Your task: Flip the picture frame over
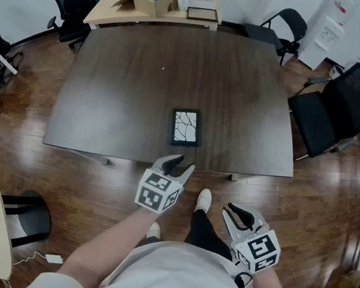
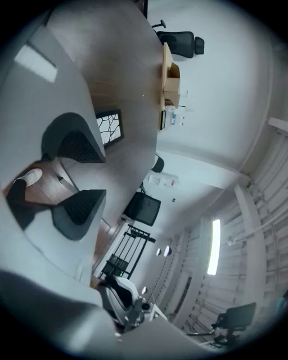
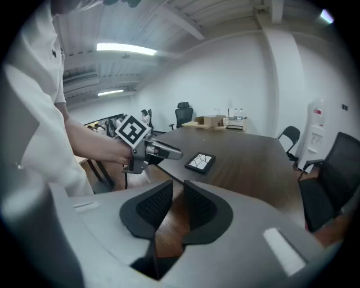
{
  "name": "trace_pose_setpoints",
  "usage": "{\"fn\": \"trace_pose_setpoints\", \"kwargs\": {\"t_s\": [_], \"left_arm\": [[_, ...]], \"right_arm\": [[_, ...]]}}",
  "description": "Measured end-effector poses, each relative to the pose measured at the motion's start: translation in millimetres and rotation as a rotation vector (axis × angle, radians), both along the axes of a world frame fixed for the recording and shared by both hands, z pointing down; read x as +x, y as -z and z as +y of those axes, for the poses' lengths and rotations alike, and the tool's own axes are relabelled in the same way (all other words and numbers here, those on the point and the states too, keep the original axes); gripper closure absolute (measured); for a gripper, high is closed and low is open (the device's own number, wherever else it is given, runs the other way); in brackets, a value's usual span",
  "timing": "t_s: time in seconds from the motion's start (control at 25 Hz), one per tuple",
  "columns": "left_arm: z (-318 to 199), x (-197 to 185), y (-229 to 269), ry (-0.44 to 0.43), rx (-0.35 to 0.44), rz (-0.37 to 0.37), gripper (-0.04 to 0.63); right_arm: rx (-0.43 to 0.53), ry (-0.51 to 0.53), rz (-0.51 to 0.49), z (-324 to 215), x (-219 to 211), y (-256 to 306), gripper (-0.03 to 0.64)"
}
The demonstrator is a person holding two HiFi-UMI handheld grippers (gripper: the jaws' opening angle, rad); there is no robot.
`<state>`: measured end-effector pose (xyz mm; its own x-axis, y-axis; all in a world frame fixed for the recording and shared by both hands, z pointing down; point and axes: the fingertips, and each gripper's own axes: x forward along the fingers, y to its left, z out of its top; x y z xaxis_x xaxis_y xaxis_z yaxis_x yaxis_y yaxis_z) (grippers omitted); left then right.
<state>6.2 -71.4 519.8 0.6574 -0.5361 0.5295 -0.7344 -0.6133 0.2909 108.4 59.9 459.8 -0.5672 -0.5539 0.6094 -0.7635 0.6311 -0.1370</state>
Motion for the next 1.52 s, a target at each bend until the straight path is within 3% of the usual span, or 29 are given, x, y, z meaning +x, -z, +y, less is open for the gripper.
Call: {"fn": "trace_pose_setpoints", "kwargs": {"t_s": [0.16,0.36,0.52,0.88,1.08,1.32,1.4,1.52], "left_arm": [[-69.8,36.1,-34.3,0.076,-0.032,-0.083,0.448],[-119.6,45.7,-80.9,0.25,-0.11,-0.202,0.449],[-133.7,40.0,-100.1,0.344,-0.149,-0.279,0.455],[-129.5,28.0,-111.8,0.41,-0.139,-0.423,0.518],[-130.6,23.8,-110.2,0.465,-0.187,-0.375,0.529],[-127.2,32.4,-93.8,0.407,-0.183,-0.308,0.534],[-124.7,38.9,-82.9,0.385,-0.183,-0.241,0.534],[-122.2,53.1,-59.4,0.346,-0.201,-0.074,0.534]], "right_arm": [[0.049,0.071,0.062,-72.9,38.9,7.5,0.554],[0.004,0.126,0.048,-110.9,83.5,-0.7,0.554],[-0.06,0.147,0.039,-122.1,106.4,-13.7,0.554],[-0.107,0.165,-0.011,-137.2,119.1,-23.7,0.558],[-0.117,0.157,-0.034,-144.9,123.3,-28.4,0.56],[-0.119,0.146,-0.05,-145.3,118.0,-30.7,0.561],[-0.114,0.143,-0.05,-145.8,113.0,-29.3,0.561],[-0.098,0.133,-0.044,-146.6,103.6,-24.9,0.561]]}}
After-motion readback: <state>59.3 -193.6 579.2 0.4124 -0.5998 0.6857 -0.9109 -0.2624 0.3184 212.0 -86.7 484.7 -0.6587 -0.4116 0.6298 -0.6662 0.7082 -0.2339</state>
